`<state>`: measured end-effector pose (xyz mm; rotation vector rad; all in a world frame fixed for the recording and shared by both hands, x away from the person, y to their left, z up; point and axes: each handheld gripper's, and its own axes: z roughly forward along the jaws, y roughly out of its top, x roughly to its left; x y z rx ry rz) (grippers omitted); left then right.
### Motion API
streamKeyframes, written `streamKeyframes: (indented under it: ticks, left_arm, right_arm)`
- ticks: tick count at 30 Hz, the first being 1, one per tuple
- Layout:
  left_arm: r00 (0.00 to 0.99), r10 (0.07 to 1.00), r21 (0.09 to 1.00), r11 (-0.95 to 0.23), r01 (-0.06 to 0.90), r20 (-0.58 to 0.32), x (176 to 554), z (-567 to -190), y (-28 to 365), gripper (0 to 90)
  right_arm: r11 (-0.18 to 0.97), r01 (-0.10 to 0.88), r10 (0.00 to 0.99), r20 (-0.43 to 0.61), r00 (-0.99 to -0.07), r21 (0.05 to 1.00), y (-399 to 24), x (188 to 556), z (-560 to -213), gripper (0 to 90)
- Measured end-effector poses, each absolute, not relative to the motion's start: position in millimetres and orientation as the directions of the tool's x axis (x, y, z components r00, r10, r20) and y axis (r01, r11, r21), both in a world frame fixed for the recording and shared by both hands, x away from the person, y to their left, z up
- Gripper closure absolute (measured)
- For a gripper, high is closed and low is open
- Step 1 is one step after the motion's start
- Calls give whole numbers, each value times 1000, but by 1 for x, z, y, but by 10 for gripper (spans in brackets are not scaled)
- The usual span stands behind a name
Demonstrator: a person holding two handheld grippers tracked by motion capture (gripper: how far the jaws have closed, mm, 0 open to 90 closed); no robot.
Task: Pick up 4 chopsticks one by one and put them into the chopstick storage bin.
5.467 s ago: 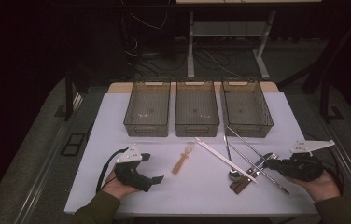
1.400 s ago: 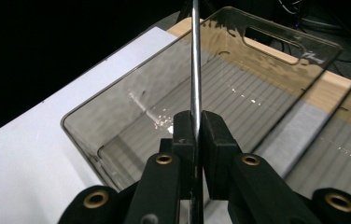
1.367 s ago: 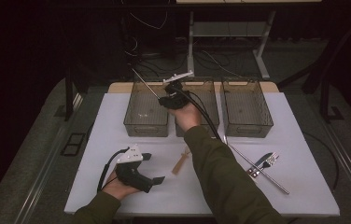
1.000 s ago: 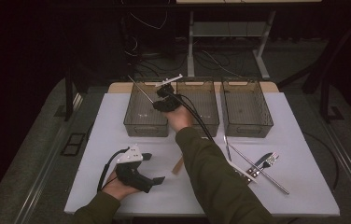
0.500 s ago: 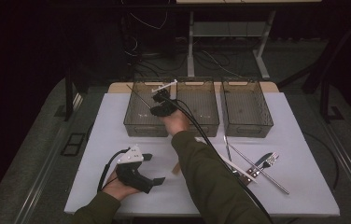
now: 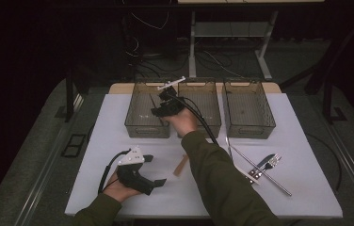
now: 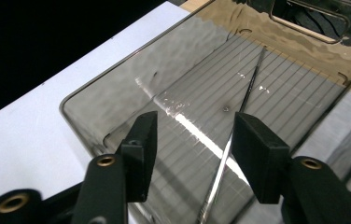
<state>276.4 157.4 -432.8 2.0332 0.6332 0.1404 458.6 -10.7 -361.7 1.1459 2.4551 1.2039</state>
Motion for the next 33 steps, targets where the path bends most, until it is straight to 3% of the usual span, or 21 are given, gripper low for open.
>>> streamKeyframes:
  ticks: [20, 33]
  left_arm:
    - [858, 493, 837, -401, 373, -146, 277, -433, 158, 0]
    - [848, 509, 839, -388, 382, -150, 277, -436, 159, 0]
  right_arm:
    - [367, 521, 669, 171, -724, 771, -66, 420, -348, 294]
    - [374, 502, 668, 149, -729, 780, -101, 402, -348, 255]
